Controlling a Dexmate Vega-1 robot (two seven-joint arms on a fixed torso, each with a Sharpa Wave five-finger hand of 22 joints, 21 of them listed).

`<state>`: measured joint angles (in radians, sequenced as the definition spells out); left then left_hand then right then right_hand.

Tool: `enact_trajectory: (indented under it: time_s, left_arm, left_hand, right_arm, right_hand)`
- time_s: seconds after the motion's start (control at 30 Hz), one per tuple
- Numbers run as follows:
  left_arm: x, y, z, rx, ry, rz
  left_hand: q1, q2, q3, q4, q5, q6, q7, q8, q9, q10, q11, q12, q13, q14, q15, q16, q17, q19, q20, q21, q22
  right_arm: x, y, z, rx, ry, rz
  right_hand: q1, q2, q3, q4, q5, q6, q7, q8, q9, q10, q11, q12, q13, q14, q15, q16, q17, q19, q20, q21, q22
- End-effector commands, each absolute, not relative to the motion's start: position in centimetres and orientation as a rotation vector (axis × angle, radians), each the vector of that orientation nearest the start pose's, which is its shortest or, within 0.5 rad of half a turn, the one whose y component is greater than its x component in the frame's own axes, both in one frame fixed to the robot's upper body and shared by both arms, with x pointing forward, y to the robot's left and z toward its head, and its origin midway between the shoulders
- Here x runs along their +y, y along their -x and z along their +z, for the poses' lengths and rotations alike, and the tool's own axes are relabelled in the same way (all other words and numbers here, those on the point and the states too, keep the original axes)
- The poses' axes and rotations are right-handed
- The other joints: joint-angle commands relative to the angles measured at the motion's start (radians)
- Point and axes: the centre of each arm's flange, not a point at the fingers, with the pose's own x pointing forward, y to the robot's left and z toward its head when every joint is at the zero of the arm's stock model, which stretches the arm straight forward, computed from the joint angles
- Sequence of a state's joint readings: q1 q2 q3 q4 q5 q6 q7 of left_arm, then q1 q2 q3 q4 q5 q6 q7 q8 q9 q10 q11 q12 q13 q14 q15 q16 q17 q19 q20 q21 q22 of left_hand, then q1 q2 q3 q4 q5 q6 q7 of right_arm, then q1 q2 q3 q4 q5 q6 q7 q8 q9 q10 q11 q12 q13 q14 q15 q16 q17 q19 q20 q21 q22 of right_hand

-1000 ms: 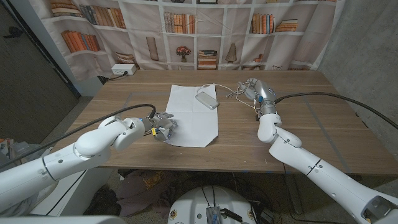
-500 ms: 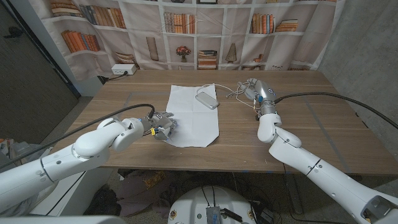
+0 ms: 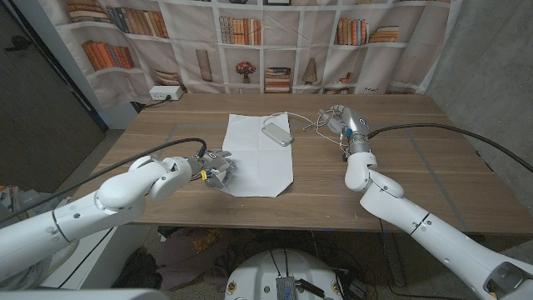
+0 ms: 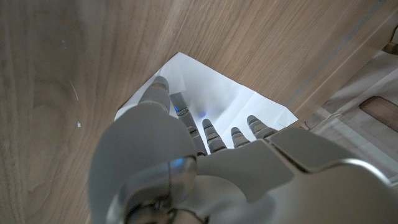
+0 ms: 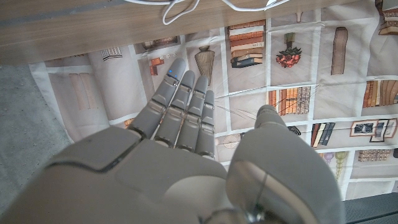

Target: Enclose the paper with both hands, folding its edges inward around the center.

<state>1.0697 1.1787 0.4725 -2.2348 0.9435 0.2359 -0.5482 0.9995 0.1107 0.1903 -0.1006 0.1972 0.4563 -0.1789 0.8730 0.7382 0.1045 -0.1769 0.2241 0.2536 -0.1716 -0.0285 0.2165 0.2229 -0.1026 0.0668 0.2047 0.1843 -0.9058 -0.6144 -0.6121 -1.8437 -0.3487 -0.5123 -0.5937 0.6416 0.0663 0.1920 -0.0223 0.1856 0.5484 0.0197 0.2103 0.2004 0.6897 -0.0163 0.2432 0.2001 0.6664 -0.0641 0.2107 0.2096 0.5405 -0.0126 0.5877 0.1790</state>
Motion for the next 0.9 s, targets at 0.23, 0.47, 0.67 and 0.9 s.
enact_trajectory:
  time_s: [0.23,0.47,0.67,0.9]
  left_arm:
    - [23.93,-50.17,-4.76,-0.258,-2.151,-0.26]
    - [23.78,-50.35,-4.6,-0.267,-2.151,-0.254]
    - [23.72,-50.5,-4.57,-0.277,-2.147,-0.248]
    - [23.71,-50.56,-4.44,-0.291,-2.14,-0.229]
  left_hand:
    - [0.005,0.023,0.012,-0.003,0.0,0.225,0.022,0.058,-0.077,0.067,0.0,0.025,-0.001,-0.002,-0.008,0.007,-0.004,0.01,0.019,0.007,0.002]
    - [0.008,0.025,0.015,-0.005,0.003,0.263,0.042,0.061,-0.102,0.087,-0.007,0.028,-0.004,0.006,-0.014,0.008,-0.005,0.02,0.015,0.011,0.002]
    - [0.008,0.023,0.015,-0.005,0.005,0.274,0.049,0.061,-0.11,0.087,-0.007,0.026,-0.005,0.006,-0.015,0.008,-0.005,0.023,0.013,0.012,0.002]
    - [0.004,0.023,0.013,-0.002,0.011,0.29,0.072,0.057,-0.131,0.1,-0.018,0.028,-0.005,0.017,-0.022,0.011,-0.005,0.034,0.005,0.015,0.002]
  right_arm:
    - [-21.23,-57.76,-1.44,-0.624,0.933,-0.451]
    - [-21.38,-57.86,-1.36,-0.62,0.931,-0.454]
    - [-21.54,-57.99,-1.41,-0.613,0.927,-0.458]
    - [-21.59,-58.14,-1.47,-0.61,0.918,-0.451]
  right_hand:
    - [-0.002,0.006,0.001,-0.004,0.001,0.004,0.001,-0.007,0.002,0.0,0.0,-0.005,0.001,-0.006,-0.022,0.0,0.001,0.009,0.001,-0.002,0.005]
    - [-0.002,0.007,0.001,-0.005,0.001,0.004,0.0,-0.007,0.002,0.0,0.0,-0.005,0.001,-0.005,-0.022,0.0,0.001,0.01,0.0,-0.003,0.005]
    - [-0.003,0.007,0.001,-0.005,0.001,0.004,0.0,-0.007,0.002,0.0,-0.001,-0.005,0.001,-0.006,-0.021,0.0,0.001,0.01,0.0,-0.004,0.005]
    - [-0.004,0.006,0.001,-0.005,0.0,0.005,0.0,-0.006,0.002,-0.001,0.0,-0.005,0.001,-0.006,-0.021,0.0,0.001,0.01,0.0,-0.006,0.005]
